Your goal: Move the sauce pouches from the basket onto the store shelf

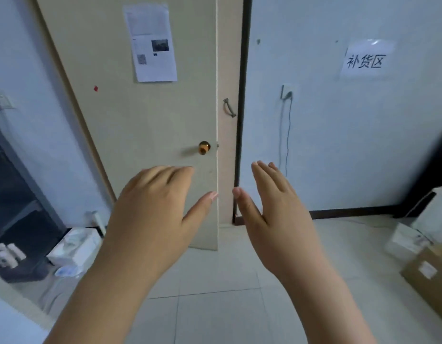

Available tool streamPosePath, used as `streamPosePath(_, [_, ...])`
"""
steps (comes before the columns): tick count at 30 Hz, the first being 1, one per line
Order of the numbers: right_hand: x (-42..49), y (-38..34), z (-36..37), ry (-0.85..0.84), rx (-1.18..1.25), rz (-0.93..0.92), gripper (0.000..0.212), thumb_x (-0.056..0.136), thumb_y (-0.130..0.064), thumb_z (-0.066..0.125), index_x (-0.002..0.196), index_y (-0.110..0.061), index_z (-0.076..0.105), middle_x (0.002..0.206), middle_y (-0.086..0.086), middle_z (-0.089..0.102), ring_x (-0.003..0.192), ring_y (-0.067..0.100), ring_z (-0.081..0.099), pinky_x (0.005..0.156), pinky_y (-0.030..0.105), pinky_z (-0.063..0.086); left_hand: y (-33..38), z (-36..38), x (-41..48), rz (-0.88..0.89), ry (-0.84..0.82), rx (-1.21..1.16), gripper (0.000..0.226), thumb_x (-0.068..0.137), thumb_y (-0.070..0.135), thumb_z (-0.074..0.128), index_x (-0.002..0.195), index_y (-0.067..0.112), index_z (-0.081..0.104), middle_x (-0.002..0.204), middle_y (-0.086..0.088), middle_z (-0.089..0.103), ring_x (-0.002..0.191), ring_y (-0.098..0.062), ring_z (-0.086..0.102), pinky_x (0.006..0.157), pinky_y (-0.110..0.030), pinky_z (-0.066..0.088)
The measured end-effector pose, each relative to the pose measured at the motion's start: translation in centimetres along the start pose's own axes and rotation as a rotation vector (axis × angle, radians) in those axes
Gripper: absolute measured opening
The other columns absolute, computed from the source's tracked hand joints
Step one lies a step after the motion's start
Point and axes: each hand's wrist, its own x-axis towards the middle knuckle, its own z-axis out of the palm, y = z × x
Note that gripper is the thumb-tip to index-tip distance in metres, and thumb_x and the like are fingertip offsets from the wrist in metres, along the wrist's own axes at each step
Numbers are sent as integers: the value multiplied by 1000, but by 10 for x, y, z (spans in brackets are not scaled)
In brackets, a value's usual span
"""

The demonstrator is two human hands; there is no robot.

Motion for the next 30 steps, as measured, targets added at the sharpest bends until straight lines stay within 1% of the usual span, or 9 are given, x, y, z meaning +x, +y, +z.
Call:
streamPosePath(2, [11, 25, -7, 34, -26, 60, 69, 102, -63, 30, 161, -26, 25, 169, -13, 23, 158, 4, 7, 128, 29, 16, 17, 23, 27, 70, -2, -61, 64, 94, 63, 36, 122, 14, 67, 113, -3, 74, 107, -27, 67, 89, -41, 53])
streamPosePath(4, [22, 48, -12, 64, -65, 113, 70, 103, -63, 31, 161, -24, 27, 169, -11, 24, 158, 6, 7, 128, 35, 20, 33, 46, 56, 150, -17, -91, 65, 95, 62, 35, 122, 13, 67, 114, -4, 74, 110, -28, 67, 98, -47, 51])
streamPosePath(7, [40, 80, -18, 108, -152, 192, 70, 103, -63, 30, 161, -23, 26, 169, -9, 24, 158, 7, 7, 128, 33, 17, 55, 82, 101, 270, -37, -120, 65, 95, 62, 34, 122, 14, 68, 117, -4, 73, 117, -29, 63, 109, -55, 42])
streamPosePath(10, [61, 107, -22, 156, -225, 266, 70, 104, -61, 30, 161, -20, 28, 169, -7, 26, 159, 9, 8, 129, 32, 15, 74, 115, 144, 375, -26, -185, 64, 95, 61, 36, 122, 14, 69, 118, -3, 73, 116, -28, 63, 109, -53, 42])
streamPosePath(14, [90, 142, -23, 212, -334, 353, 70, 104, -61, 30, 161, -21, 26, 169, -8, 25, 159, 9, 6, 126, 26, 5, 96, 160, 198, 515, -43, -251, 66, 95, 63, 35, 123, 13, 68, 118, -3, 73, 115, -27, 64, 105, -51, 46])
streamPosePath(18, [109, 170, -29, 295, -355, 489, 70, 103, -61, 32, 161, -23, 27, 168, -11, 25, 158, 7, 5, 126, 26, 10, 126, 205, 247, 617, -45, -361, 65, 93, 63, 38, 120, 14, 70, 115, -2, 74, 111, -26, 66, 107, -51, 45])
streamPosePath(22, [124, 211, -41, 335, -440, 610, 73, 101, -62, 27, 161, -22, 27, 168, -10, 26, 158, 7, 7, 126, 23, 5, 173, 244, 287, 721, -91, -432, 64, 95, 63, 35, 120, 15, 69, 115, 0, 73, 112, -25, 64, 110, -49, 43])
streamPosePath(25, [136, 248, -55, 360, -485, 685, 71, 102, -60, 29, 161, -21, 29, 168, -8, 28, 159, 9, 9, 127, 26, 9, 216, 273, 310, 773, -126, -511, 61, 96, 61, 34, 115, 13, 68, 110, -3, 72, 115, -27, 60, 111, -50, 41])
streamPosePath(30, [161, 329, -80, 416, -523, 770, 67, 104, -57, 34, 158, -17, 34, 166, -3, 34, 158, 15, 16, 128, 35, 20, 298, 322, 354, 878, -138, -581, 61, 95, 61, 37, 122, 15, 66, 118, -2, 71, 125, -28, 58, 116, -49, 35])
